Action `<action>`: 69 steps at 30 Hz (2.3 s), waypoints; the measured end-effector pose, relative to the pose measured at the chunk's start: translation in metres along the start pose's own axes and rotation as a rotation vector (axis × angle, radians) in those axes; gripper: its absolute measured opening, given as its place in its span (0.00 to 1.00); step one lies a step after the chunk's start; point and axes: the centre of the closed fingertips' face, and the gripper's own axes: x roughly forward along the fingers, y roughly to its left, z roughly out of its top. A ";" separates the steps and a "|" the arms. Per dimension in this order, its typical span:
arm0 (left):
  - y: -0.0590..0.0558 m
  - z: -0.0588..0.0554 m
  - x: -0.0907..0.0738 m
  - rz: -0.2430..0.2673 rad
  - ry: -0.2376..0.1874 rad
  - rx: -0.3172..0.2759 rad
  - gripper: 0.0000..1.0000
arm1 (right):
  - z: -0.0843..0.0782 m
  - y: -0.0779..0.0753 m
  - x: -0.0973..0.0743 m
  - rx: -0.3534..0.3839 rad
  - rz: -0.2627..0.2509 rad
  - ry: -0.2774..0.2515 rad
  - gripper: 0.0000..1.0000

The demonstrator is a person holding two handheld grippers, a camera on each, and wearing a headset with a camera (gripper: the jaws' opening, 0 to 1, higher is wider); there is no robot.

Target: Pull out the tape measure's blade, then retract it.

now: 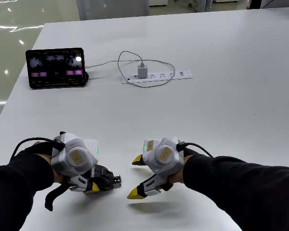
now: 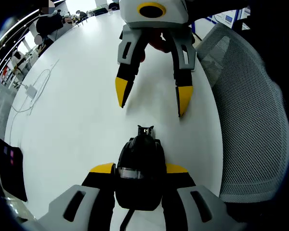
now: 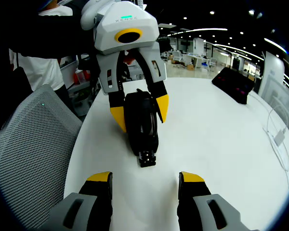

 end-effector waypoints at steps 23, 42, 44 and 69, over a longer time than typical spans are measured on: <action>0.001 -0.001 0.001 0.014 -0.033 -0.015 0.32 | 0.011 -0.008 0.033 -0.127 0.010 0.061 0.14; 0.002 0.000 0.000 0.009 -0.073 -0.020 0.32 | 0.011 -0.007 0.031 -0.087 0.022 0.069 0.10; 0.002 0.000 0.000 0.009 -0.077 -0.020 0.32 | 0.011 -0.007 0.031 -0.095 0.017 0.071 0.10; 0.004 0.001 0.001 0.020 -0.124 -0.049 0.31 | 0.001 -0.011 0.022 -0.077 0.020 0.079 0.10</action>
